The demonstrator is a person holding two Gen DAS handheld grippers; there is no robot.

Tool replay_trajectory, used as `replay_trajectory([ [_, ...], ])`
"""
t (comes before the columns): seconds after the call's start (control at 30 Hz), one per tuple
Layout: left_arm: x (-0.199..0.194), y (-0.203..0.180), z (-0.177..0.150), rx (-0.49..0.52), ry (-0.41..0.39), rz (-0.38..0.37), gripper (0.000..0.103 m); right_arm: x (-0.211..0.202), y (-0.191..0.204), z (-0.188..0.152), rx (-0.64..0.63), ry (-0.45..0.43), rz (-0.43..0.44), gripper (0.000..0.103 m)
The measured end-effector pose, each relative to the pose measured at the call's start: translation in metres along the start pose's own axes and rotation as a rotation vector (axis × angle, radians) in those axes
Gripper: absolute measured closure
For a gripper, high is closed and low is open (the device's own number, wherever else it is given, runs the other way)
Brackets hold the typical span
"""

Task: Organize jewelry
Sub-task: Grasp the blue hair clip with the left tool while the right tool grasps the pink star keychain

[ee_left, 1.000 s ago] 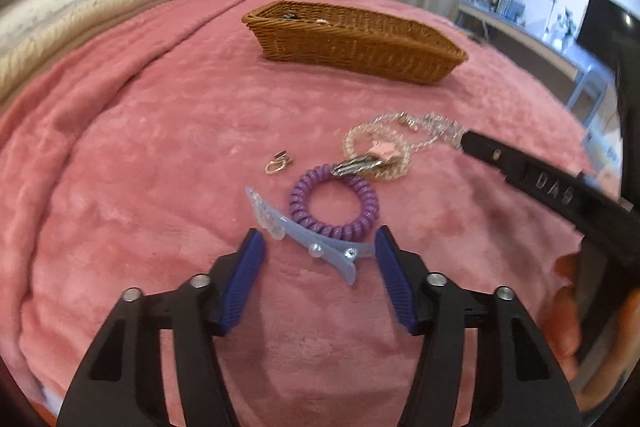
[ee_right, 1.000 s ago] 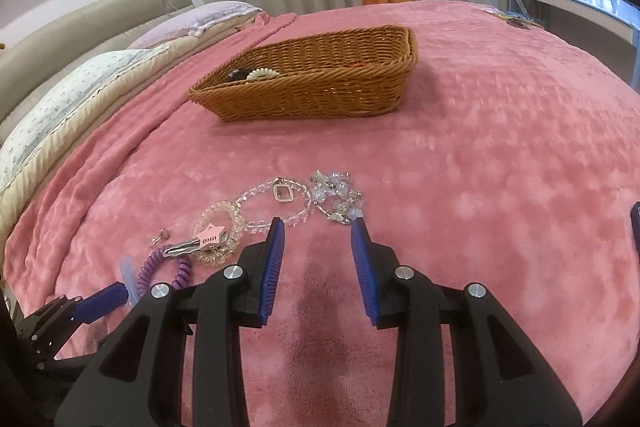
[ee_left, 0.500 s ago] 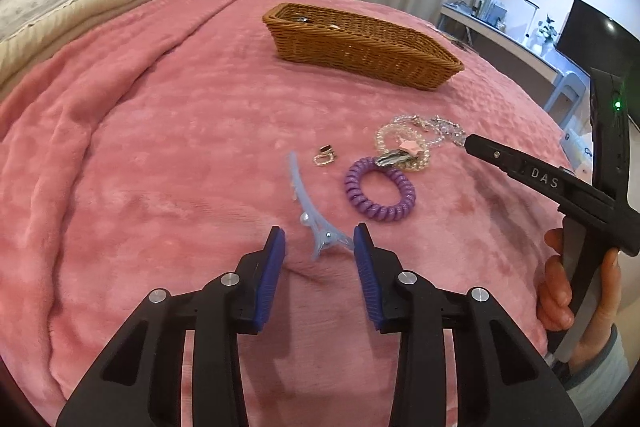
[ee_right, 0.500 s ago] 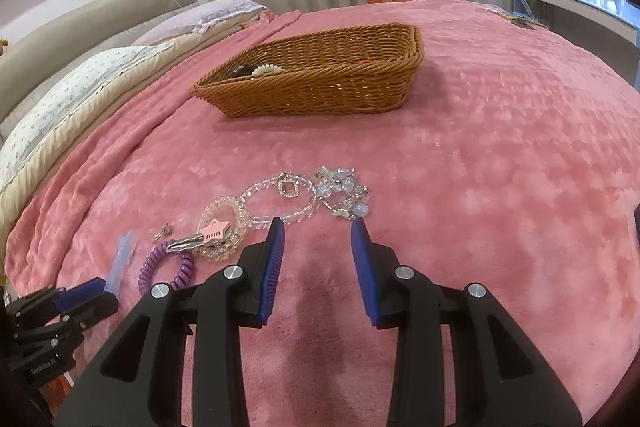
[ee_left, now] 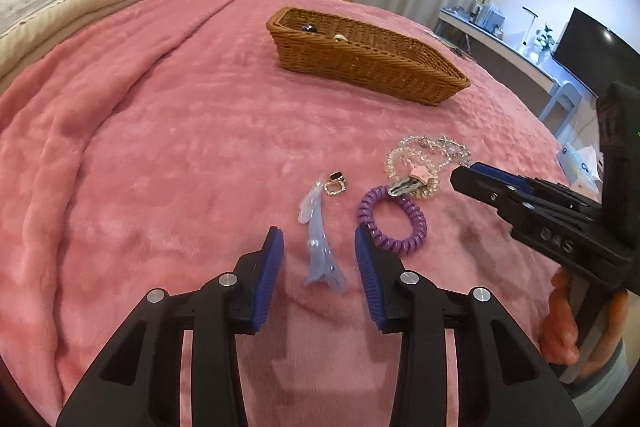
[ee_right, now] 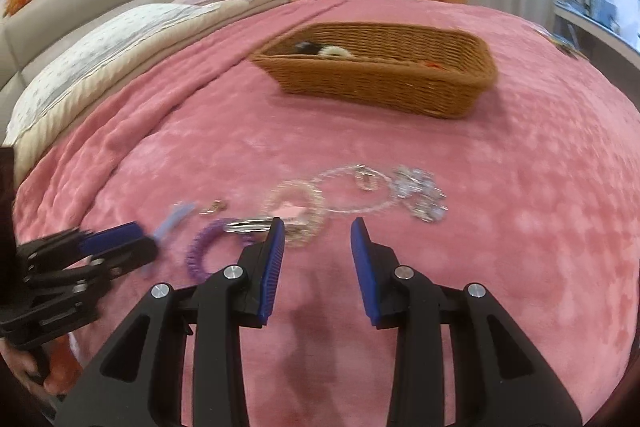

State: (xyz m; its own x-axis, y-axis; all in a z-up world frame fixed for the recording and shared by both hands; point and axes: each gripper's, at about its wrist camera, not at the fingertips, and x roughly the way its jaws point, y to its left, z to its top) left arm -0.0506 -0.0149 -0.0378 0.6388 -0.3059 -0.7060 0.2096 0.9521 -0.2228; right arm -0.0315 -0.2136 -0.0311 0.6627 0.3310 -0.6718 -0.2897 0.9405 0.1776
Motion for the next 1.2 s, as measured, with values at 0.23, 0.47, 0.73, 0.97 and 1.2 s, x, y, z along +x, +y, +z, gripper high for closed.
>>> replay_trajectory([
  [0.23, 0.01, 0.006, -0.005, -0.012, -0.015, -0.024, 0.067, 0.015, 0.019, 0.005, 0.005, 0.06, 0.066, 0.072],
  [0.47, 0.011, 0.012, -0.007, -0.026, -0.03, -0.06, 0.067, 0.034, 0.016, 0.014, 0.075, 0.117, 0.013, 0.072],
  [0.73, 0.011, 0.012, -0.007, -0.021, -0.033, -0.075, 0.067, 0.054, 0.02, 0.022, 0.116, 0.129, -0.015, 0.072],
  [0.97, 0.012, 0.012, -0.006, -0.018, -0.032, -0.076, 0.074, 0.045, 0.019, 0.016, 0.1, 0.1, -0.015, 0.088],
  [1.2, 0.012, 0.018, -0.006, -0.049, -0.024, -0.132, 0.089, 0.017, 0.016, 0.015, 0.091, 0.016, 0.004, 0.088],
])
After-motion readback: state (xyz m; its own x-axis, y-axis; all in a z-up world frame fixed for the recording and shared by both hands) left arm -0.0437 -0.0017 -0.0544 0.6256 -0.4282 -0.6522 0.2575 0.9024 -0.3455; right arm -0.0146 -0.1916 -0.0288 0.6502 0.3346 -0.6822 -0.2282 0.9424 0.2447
